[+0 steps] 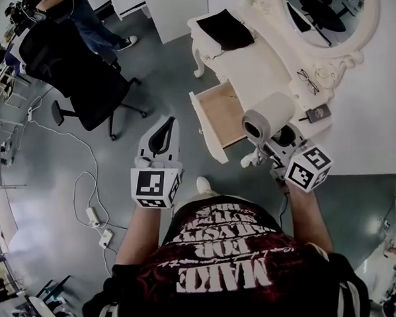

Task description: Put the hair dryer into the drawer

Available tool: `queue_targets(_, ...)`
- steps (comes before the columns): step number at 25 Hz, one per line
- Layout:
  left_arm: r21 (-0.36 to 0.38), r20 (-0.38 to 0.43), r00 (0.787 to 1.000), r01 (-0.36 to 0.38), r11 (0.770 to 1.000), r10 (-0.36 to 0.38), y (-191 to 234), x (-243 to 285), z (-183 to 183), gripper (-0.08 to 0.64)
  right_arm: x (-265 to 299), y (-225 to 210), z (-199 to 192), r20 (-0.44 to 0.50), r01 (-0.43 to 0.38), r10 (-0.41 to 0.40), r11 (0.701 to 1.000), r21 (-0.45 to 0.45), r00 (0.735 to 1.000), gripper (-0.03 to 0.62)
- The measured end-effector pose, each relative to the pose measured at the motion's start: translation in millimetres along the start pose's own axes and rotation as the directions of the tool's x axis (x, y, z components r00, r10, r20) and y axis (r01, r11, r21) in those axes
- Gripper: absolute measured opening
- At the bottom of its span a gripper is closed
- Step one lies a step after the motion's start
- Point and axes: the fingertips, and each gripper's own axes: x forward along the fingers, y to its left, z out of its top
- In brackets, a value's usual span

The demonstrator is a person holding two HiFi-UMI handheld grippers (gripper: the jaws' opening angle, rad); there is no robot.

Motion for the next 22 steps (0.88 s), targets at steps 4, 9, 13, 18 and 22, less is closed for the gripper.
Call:
queue_targets(4,0.001,0.016,1.0,0.019,1.0,-0.019,17,9,5,0.005,14,4,9,0.013,0.006,-0.006,1.0,0.0,1.0,0.23)
queue_targets(9,-0.004,0.052,0.998,0.03,1.0,-0.03,40,15,7,0.005,30,7,17,0.025,0.026,-0.026,1.0,-0.016,0.999,0.23)
queue_targets(13,-0.021,0.064,0.998,0.022,1.0,-0.02,66,16,7,0.005,42,14,24,0.032,0.042,-0.041,0.999,-0.022,0.999,0.23)
queue_targets(18,-0.01,0.074,0.996,0.049,0.999,-0.048,78,24,7,0.005,51,20,30,0.044,0.064,-0.063,0.998,-0.02,0.997,0.23)
queue_targets(22,-0.039,0.076,0.994,0.079,0.996,-0.076,68,28,-3,0.005,45,18,20,0.017,0.084,-0.084,0.996,-0.008,0.996,0.23)
